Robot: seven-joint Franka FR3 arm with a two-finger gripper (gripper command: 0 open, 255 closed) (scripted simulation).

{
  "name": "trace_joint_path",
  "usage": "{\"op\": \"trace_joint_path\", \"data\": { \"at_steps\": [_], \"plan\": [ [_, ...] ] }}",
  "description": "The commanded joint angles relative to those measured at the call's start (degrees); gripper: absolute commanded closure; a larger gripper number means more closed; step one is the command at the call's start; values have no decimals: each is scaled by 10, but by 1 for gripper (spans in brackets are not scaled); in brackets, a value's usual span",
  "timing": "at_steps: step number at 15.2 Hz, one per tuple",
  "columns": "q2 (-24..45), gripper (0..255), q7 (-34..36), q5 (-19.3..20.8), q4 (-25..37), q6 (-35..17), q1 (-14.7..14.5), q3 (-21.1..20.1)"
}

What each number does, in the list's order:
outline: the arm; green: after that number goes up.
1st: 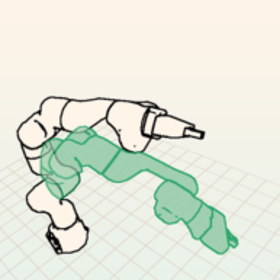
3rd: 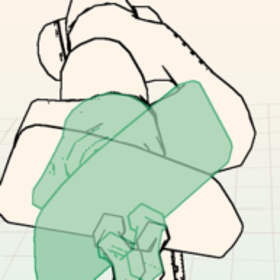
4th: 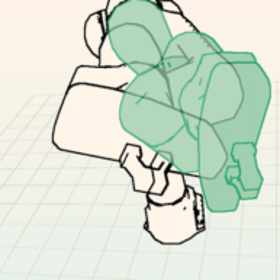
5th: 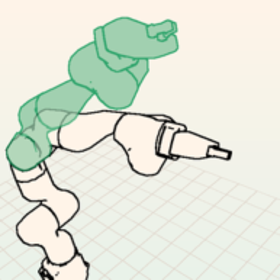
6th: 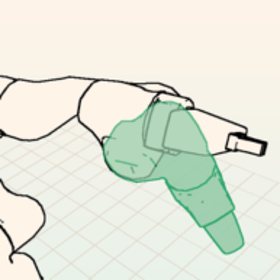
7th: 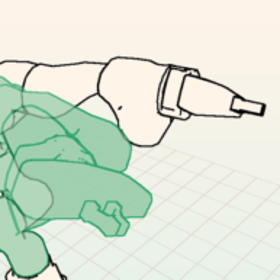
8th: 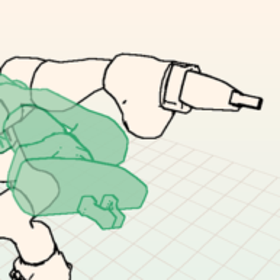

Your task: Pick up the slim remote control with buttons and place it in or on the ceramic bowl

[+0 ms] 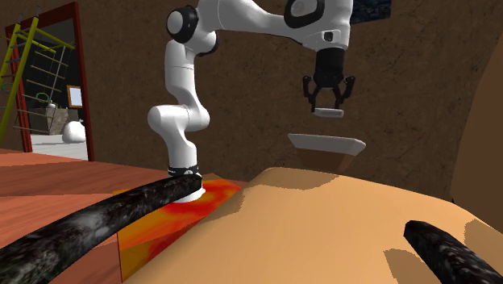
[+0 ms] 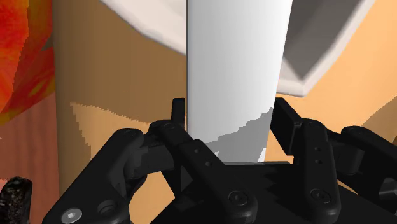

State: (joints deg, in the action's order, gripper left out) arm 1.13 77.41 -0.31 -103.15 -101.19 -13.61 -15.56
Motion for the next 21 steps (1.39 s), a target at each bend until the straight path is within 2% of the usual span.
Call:
{"op": "trace_joint_path", "data": {
  "at_steps": [1, 7, 21],
  "plan": [
    [-2, 255, 27, -2, -5, -3, -13, -13],
    [17, 255, 112, 1, 18, 1, -57, -54],
    [35, 255, 115, 8, -72, -106, -58, -54]
  ]
}}
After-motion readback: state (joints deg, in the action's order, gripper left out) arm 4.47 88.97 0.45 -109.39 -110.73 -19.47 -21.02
